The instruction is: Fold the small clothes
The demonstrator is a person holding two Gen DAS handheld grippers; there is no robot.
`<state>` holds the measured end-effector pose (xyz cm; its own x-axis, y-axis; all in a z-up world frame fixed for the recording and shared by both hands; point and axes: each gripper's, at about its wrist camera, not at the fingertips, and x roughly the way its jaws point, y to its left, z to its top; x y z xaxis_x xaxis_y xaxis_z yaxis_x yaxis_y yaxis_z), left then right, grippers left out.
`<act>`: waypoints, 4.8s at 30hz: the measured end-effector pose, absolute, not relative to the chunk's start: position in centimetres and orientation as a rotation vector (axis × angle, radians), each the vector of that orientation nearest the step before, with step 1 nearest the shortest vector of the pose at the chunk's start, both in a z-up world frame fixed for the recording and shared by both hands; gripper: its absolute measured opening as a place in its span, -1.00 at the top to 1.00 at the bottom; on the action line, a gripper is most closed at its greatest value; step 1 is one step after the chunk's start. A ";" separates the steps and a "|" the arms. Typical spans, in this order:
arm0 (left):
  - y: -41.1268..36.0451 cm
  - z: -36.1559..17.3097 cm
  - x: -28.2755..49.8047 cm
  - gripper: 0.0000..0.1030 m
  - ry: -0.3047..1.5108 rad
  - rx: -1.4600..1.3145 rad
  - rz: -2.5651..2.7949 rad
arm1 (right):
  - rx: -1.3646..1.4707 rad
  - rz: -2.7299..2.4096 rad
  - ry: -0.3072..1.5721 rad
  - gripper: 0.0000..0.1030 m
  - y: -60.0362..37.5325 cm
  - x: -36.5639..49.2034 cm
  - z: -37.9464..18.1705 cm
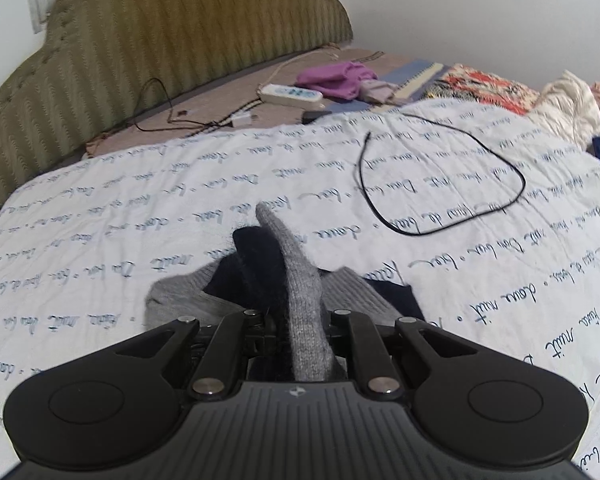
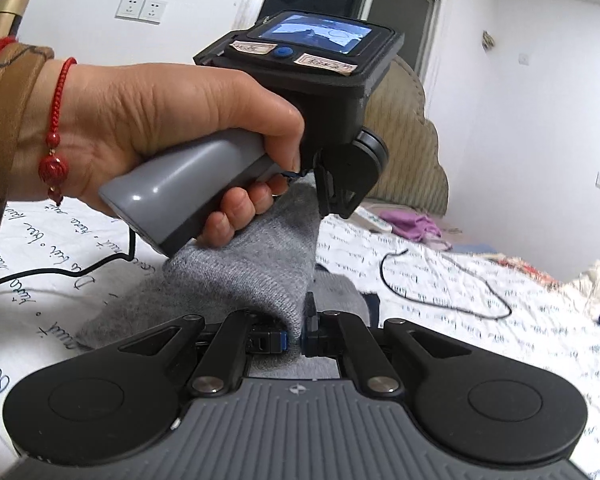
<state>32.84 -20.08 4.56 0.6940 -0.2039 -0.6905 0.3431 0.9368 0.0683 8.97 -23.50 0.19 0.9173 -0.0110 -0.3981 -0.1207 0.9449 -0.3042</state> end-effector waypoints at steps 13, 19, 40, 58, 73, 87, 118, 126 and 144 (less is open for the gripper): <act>-23.3 1.4 34.0 0.69 0.852 0.188 -0.331 | 0.020 0.169 0.600 0.80 -28.7 11.2 -2.2; -23.5 1.3 34.3 0.40 0.868 0.125 -0.347 | 0.213 0.219 0.651 0.70 -31.3 12.3 -3.4; -17.0 4.4 27.9 -0.40 0.653 0.216 -0.265 | 0.536 0.288 0.687 0.11 -36.4 13.6 -5.6; -7.0 -0.2 15.2 -0.62 0.577 0.326 -0.422 | 0.855 0.280 0.623 0.36 -40.2 13.6 -7.2; -7.4 -2.8 13.8 -0.66 0.436 0.486 -0.311 | 1.197 0.297 0.695 0.75 -40.8 13.5 -9.5; -4.9 1.5 14.4 -0.70 0.514 0.188 -0.386 | 1.144 0.333 0.752 0.78 -39.8 12.3 -8.7; -8.6 -2.5 18.6 -0.70 0.734 0.130 -0.335 | 0.675 0.172 0.776 0.69 -38.1 10.7 -4.5; -6.4 -1.3 20.0 -0.70 0.715 0.023 -0.398 | 0.549 0.167 0.753 -0.67 -38.3 11.7 -2.0; -4.6 -3.0 33.9 -0.71 0.937 -0.368 -0.421 | 0.796 0.350 0.870 -0.54 -41.8 28.1 -4.1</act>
<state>33.85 -4.63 -3.03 0.5226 -0.4979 -0.6921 0.1859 0.8588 -0.4774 28.13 -41.82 -4.11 0.6128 0.5731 -0.5441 0.0363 0.6674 0.7438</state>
